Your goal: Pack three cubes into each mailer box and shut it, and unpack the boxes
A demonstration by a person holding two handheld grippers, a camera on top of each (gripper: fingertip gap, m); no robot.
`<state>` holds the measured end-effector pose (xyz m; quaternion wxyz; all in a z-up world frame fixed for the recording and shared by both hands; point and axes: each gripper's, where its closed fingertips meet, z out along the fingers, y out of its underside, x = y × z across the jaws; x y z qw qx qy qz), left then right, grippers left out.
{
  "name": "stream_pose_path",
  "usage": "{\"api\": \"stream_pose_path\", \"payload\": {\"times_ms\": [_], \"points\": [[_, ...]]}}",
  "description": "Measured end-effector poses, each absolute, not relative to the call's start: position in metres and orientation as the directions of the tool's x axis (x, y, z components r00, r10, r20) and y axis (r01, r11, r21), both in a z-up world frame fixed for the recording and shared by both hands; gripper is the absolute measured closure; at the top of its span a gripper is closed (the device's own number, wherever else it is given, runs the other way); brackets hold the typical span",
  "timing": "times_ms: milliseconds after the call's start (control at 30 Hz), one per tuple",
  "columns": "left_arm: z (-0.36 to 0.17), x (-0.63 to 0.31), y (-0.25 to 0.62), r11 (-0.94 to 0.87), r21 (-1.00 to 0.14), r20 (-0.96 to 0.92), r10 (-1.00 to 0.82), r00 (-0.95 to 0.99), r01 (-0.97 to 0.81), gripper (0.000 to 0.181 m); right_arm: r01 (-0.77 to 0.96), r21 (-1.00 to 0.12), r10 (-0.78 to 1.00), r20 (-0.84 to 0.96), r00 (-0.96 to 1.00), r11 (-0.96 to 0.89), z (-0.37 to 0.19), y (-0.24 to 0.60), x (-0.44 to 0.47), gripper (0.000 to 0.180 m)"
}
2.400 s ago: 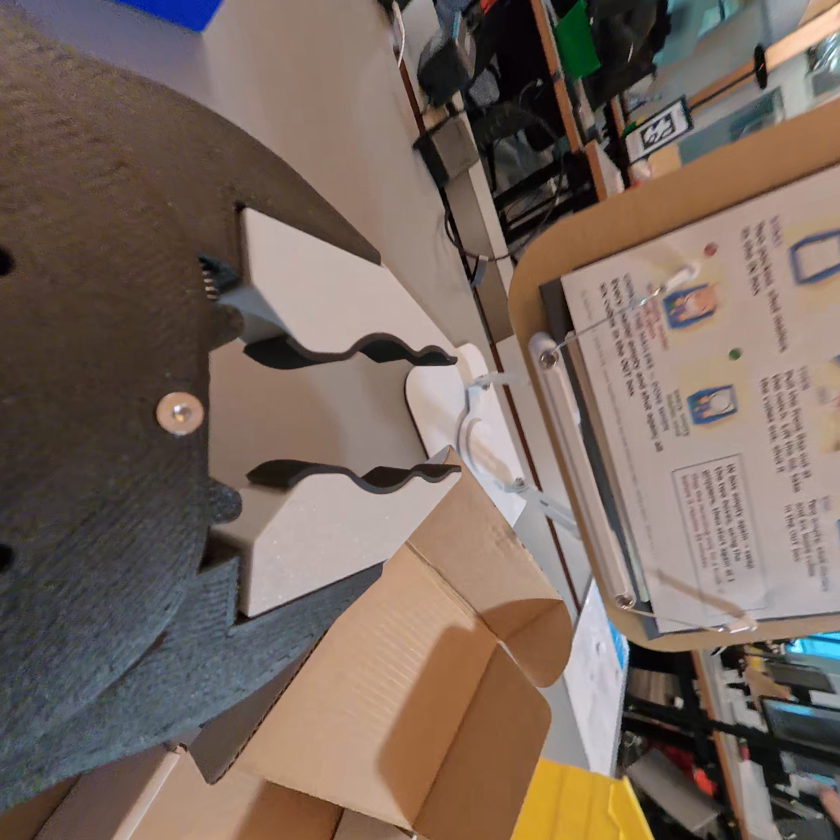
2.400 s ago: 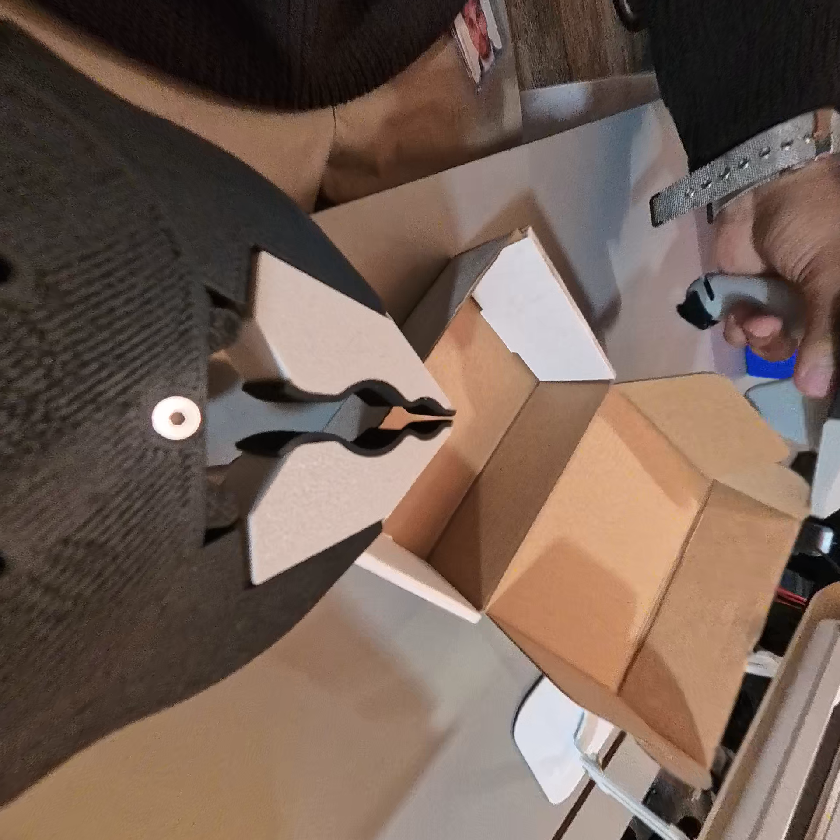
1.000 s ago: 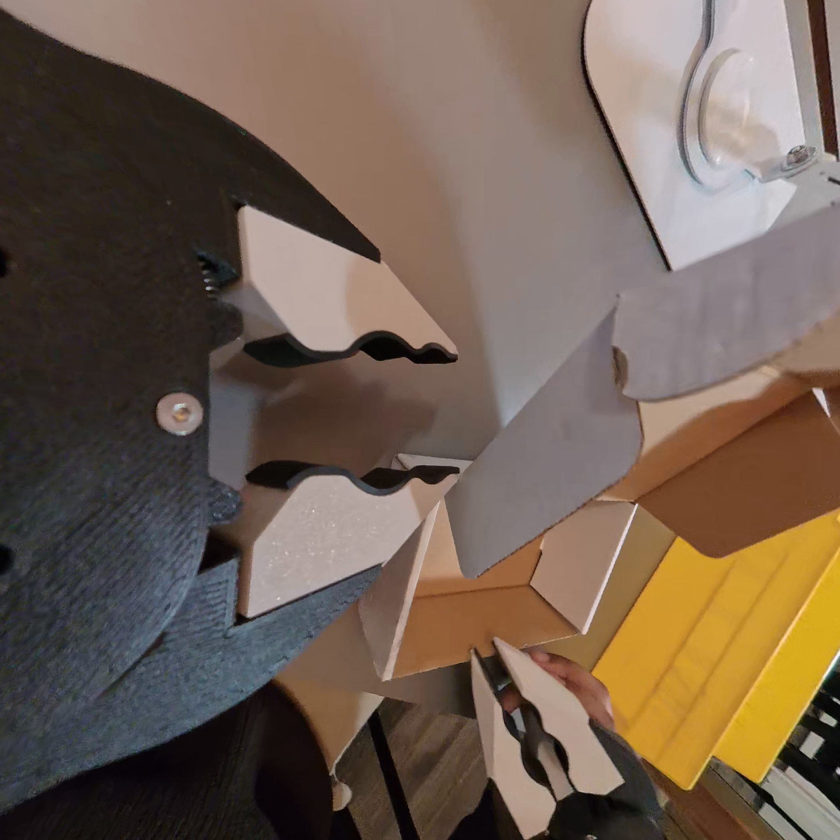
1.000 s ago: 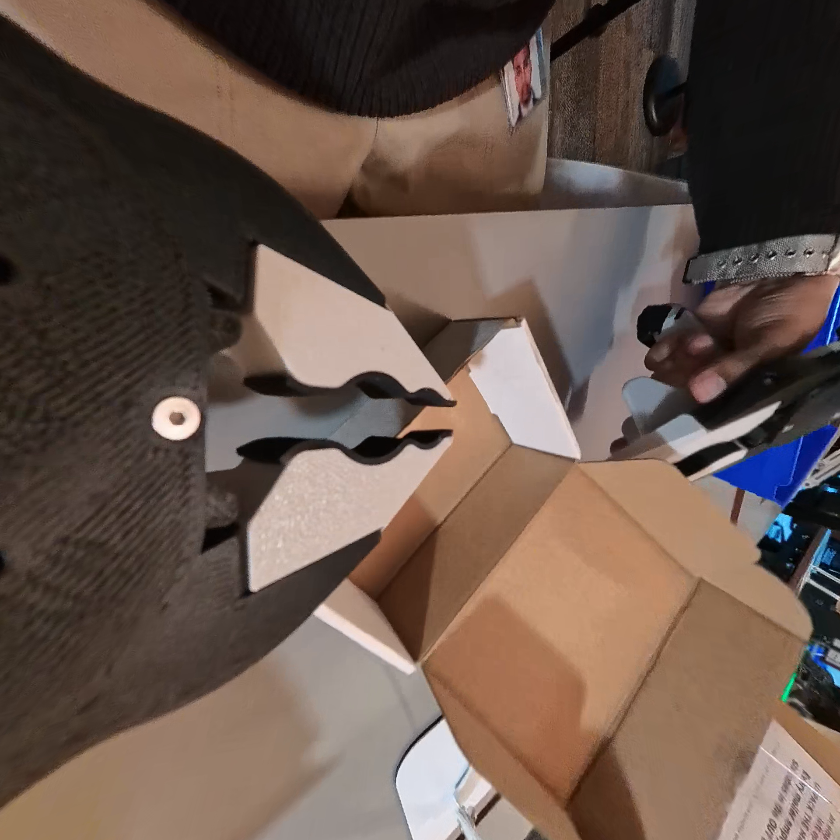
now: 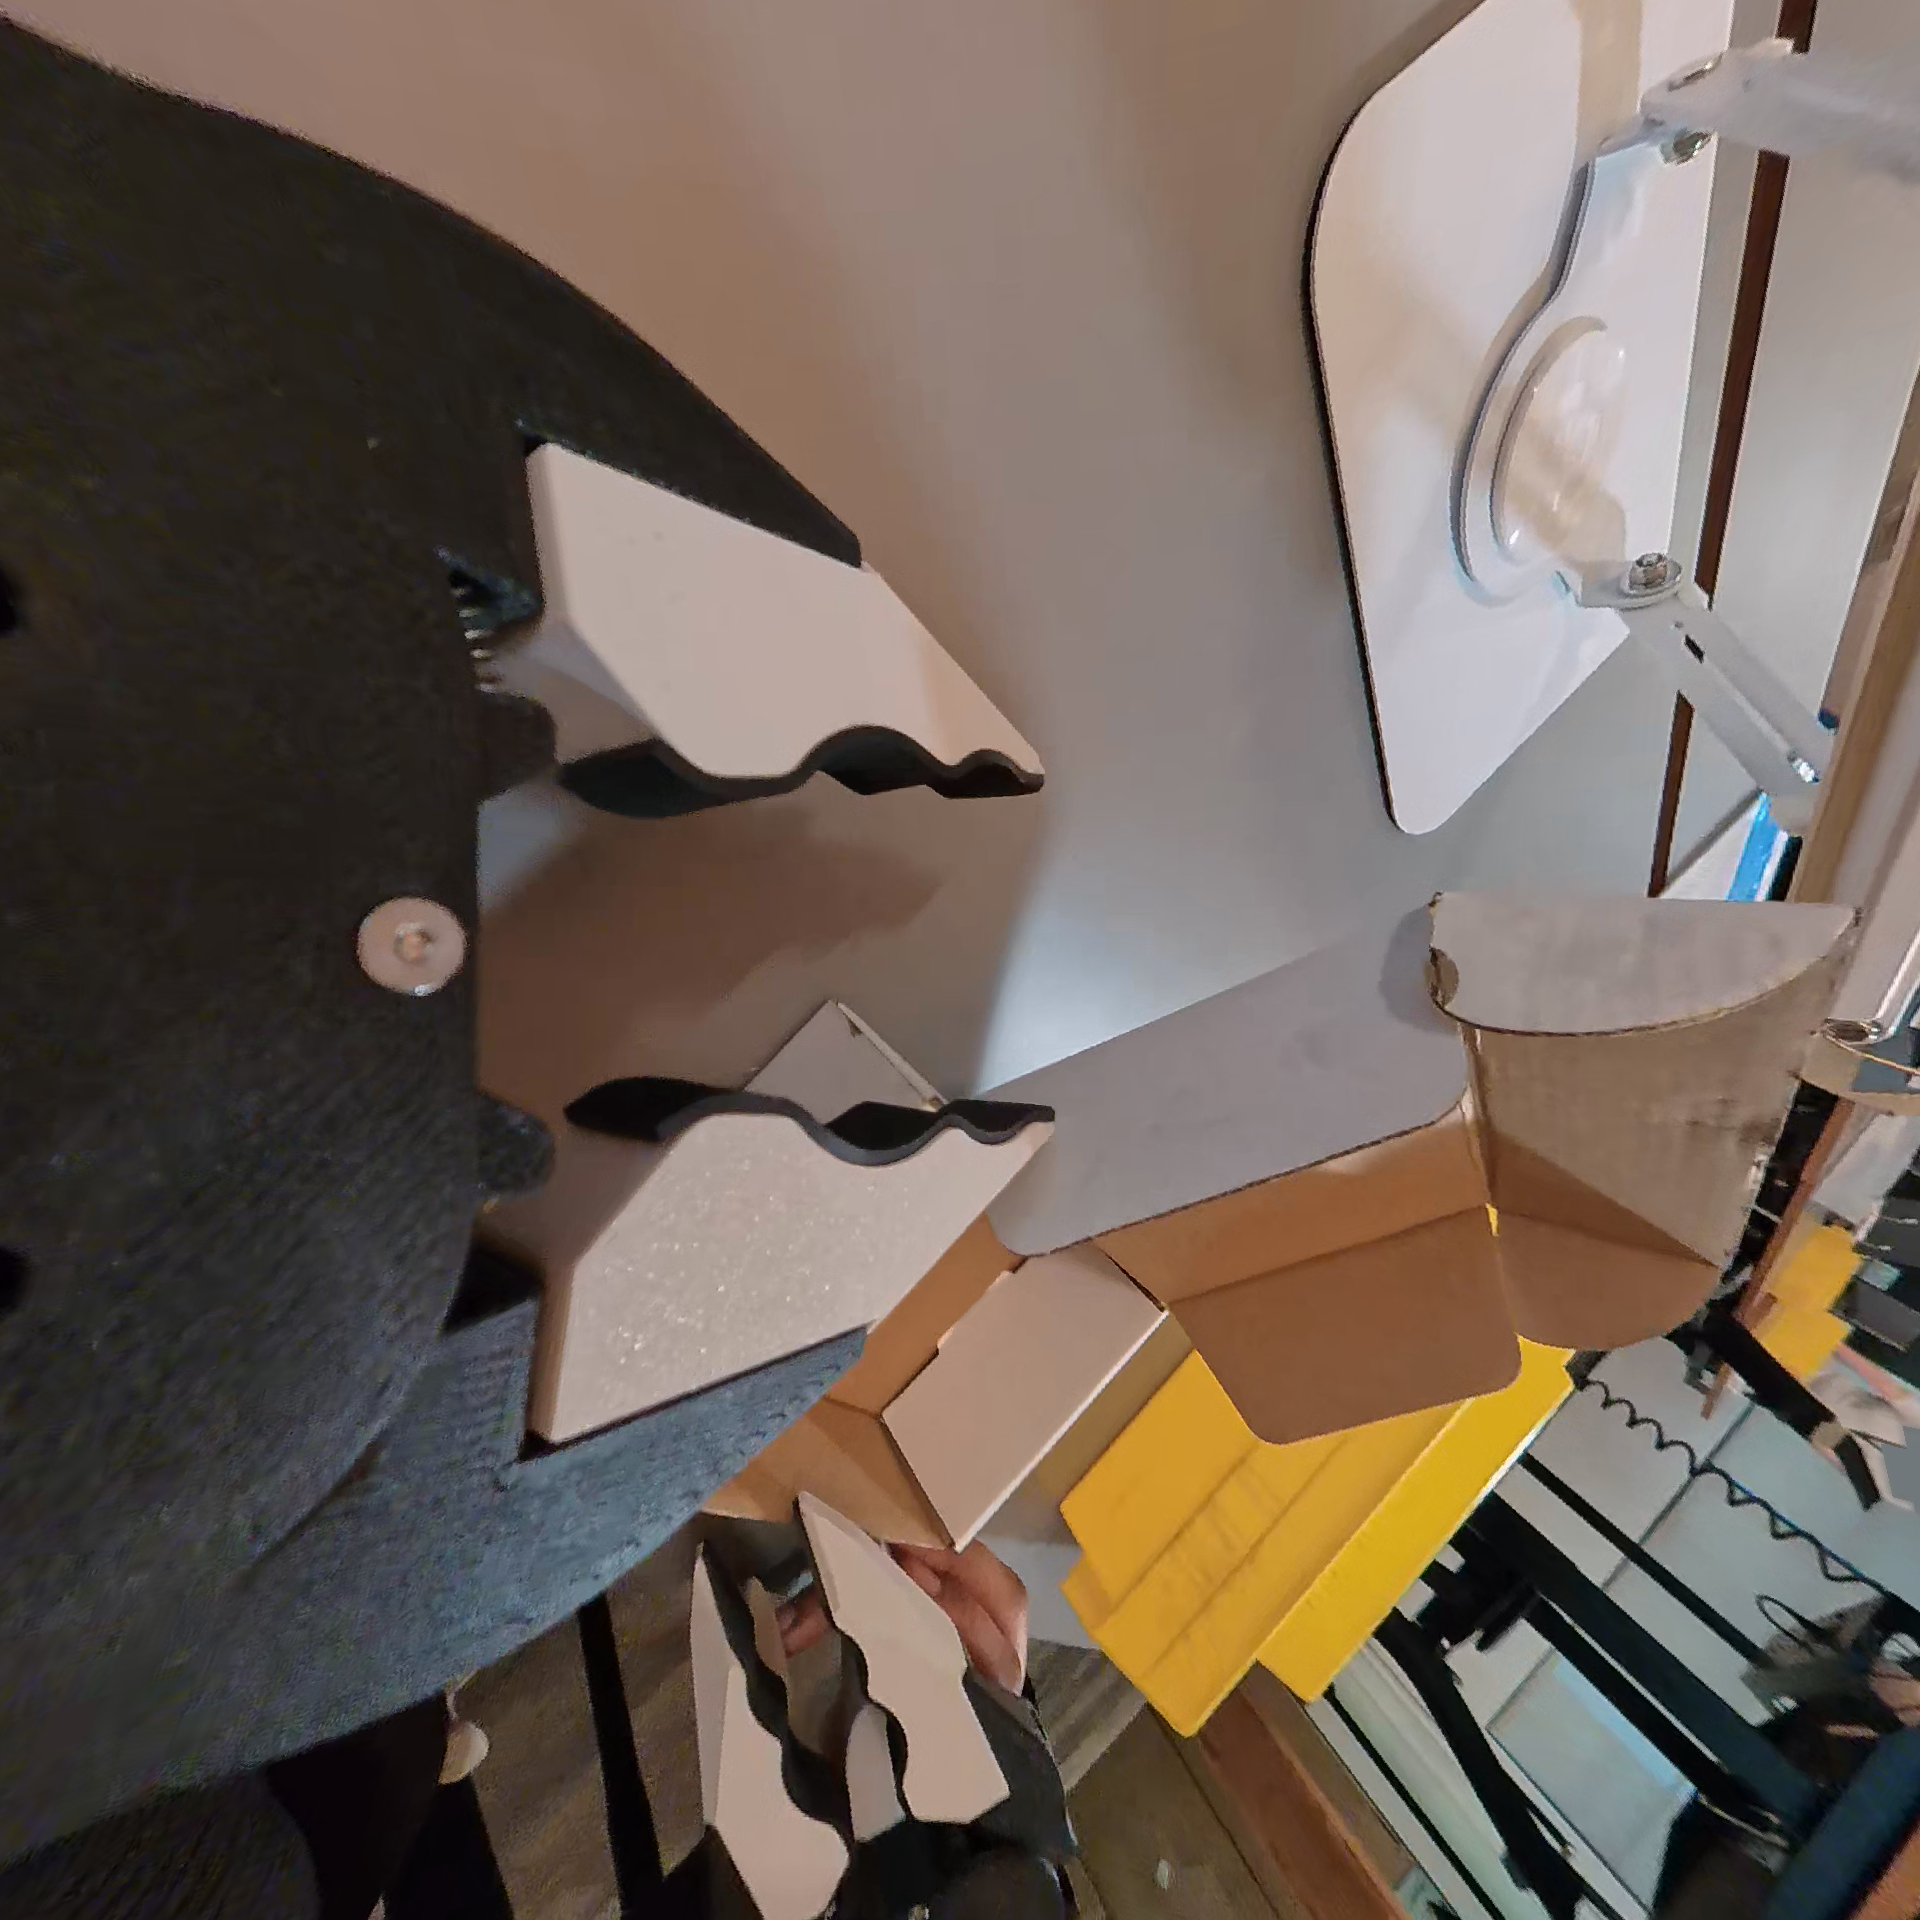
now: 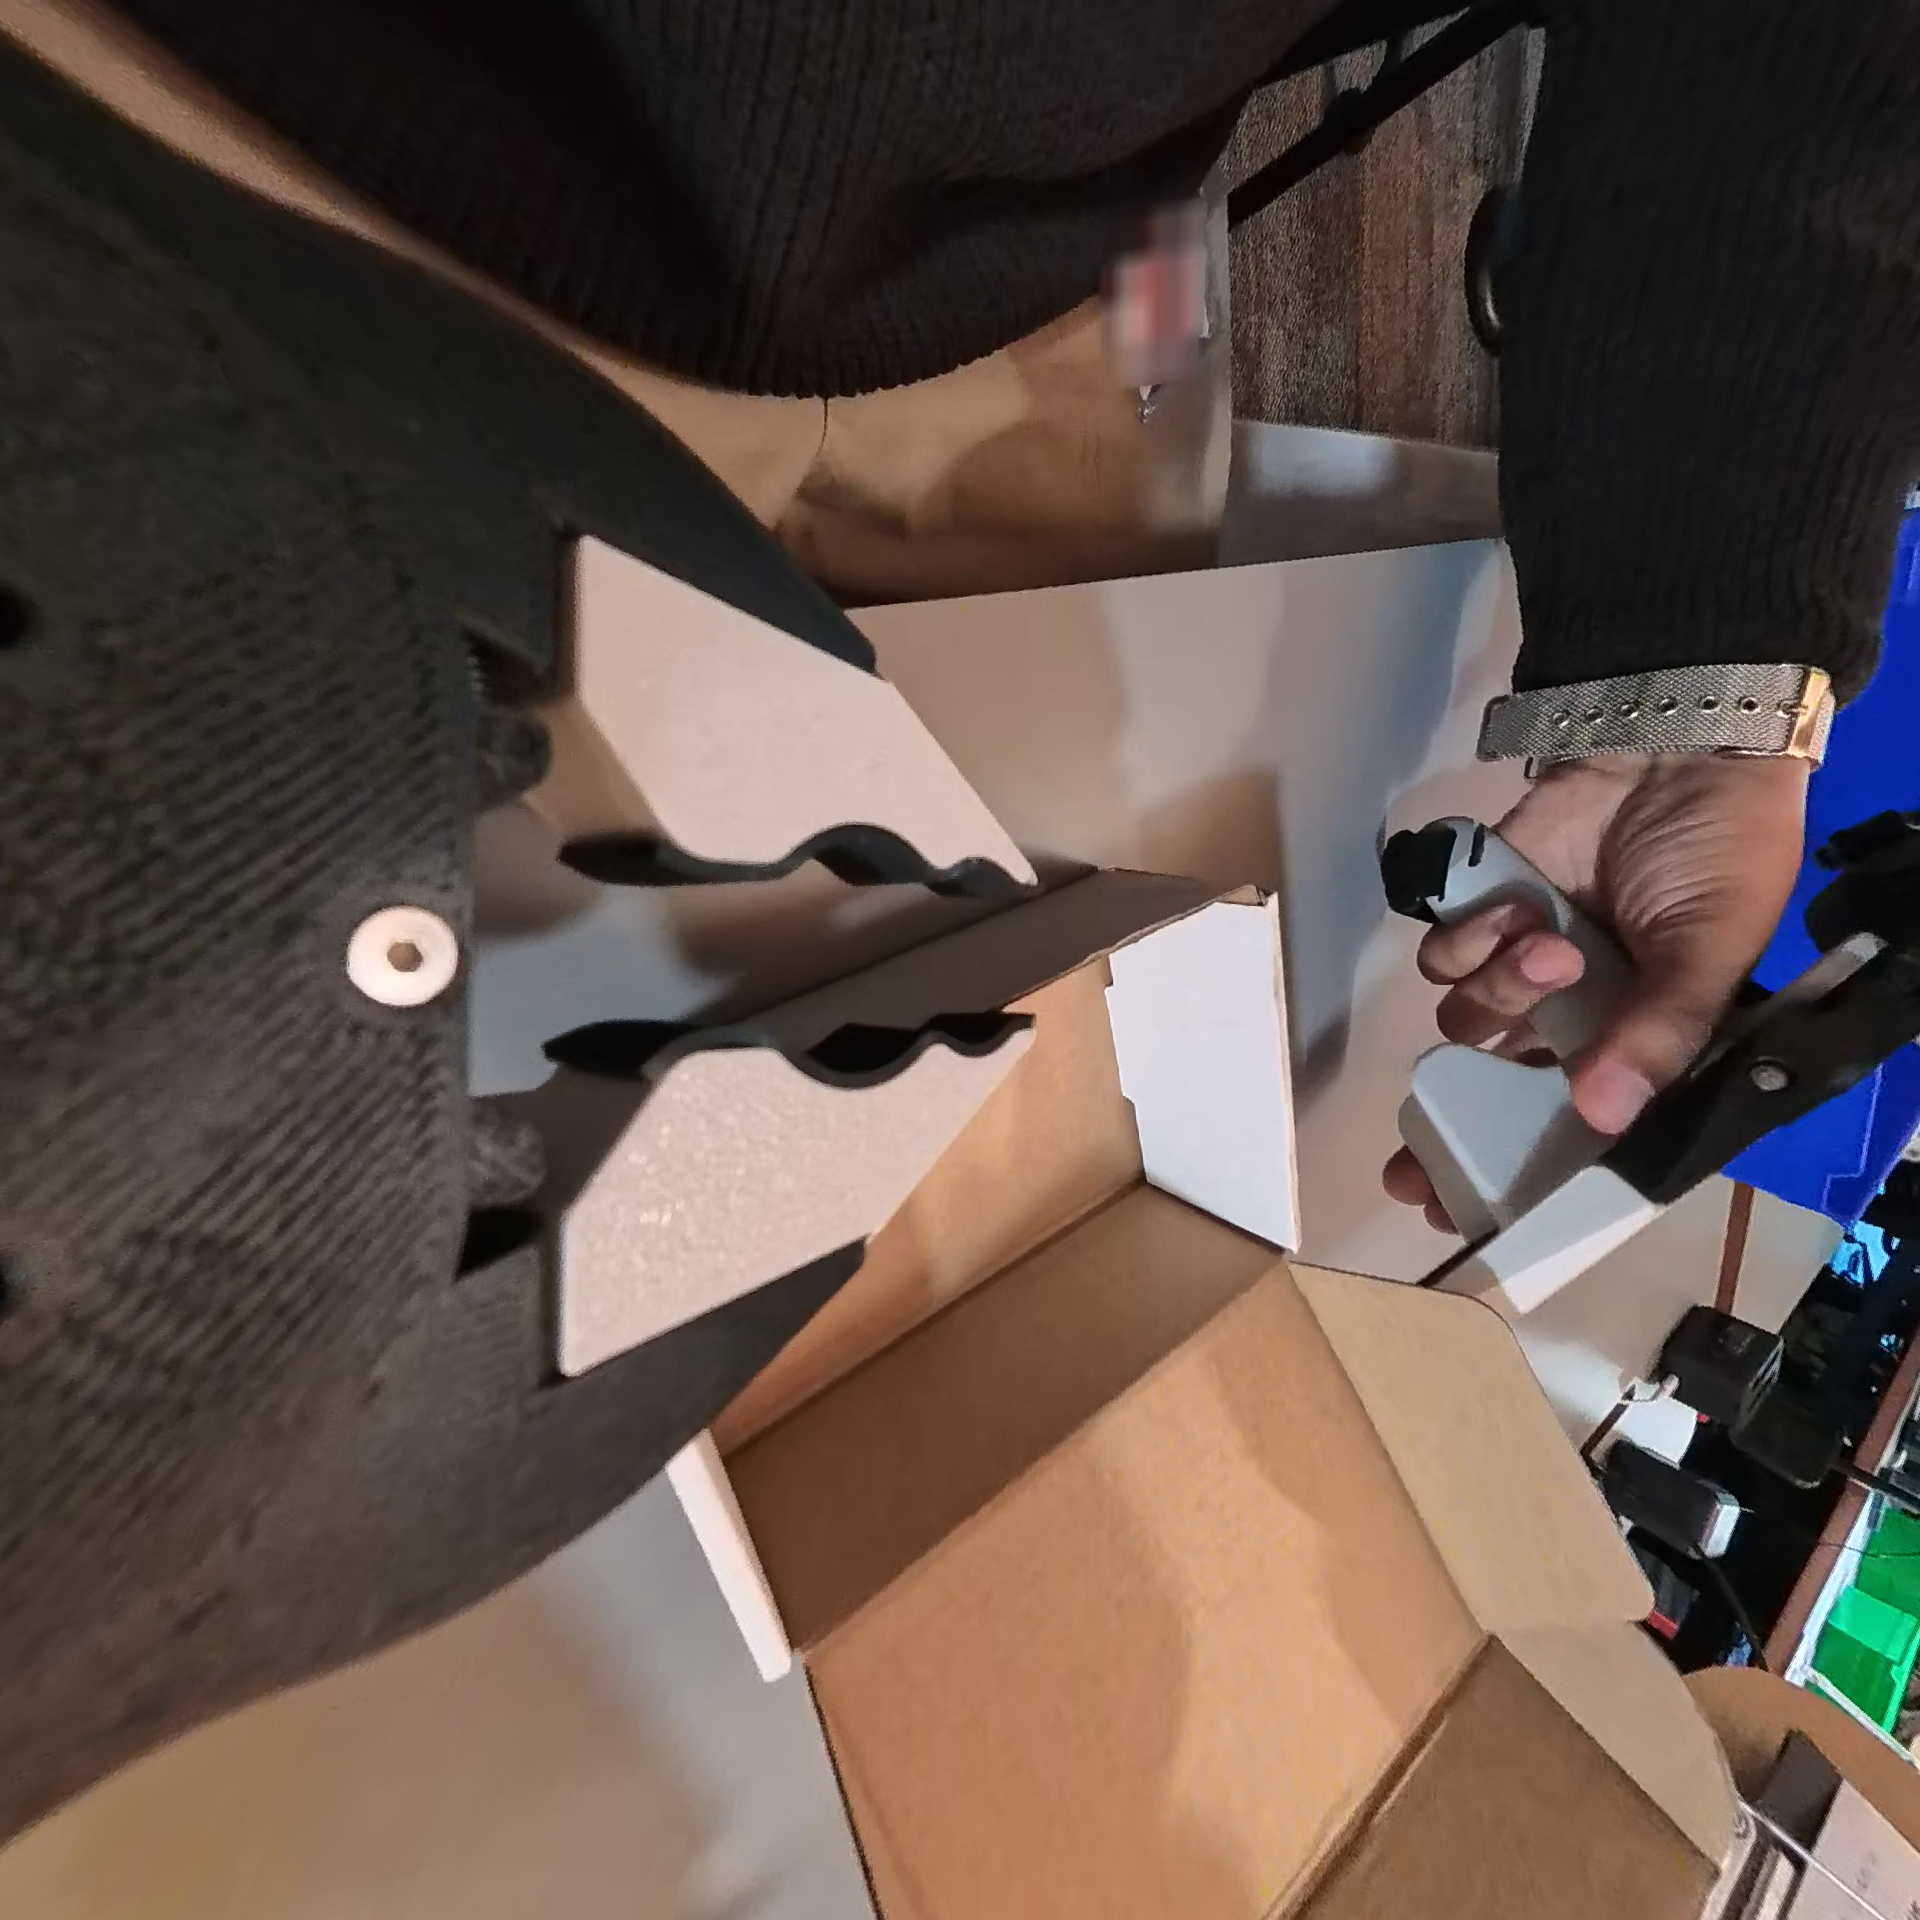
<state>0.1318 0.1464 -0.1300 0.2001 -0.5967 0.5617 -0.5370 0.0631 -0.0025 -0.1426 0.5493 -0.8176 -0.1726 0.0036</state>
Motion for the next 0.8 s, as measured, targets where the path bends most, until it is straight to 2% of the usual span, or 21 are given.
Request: {"api": "stream_pose_path", "payload": {"times_ms": [433, 800], "points": [[-0.125, 0.130, 0.142, -0.304, -0.853, 0.413, -0.890, -0.192, -0.424, 0.128, 0.292, -0.897, 0.296, 0.195, 0.935, -0.333, -0.143, 0.002, 0.061, 0.159], [-0.119, 0.130, 0.157, -0.305, -0.868, 0.391, -0.906, -0.161, -0.391, 0.121, 0.304, -0.905, 0.285, 0.219, 0.933, -0.298, -0.134, 0.001, 0.065, 0.164]]}}
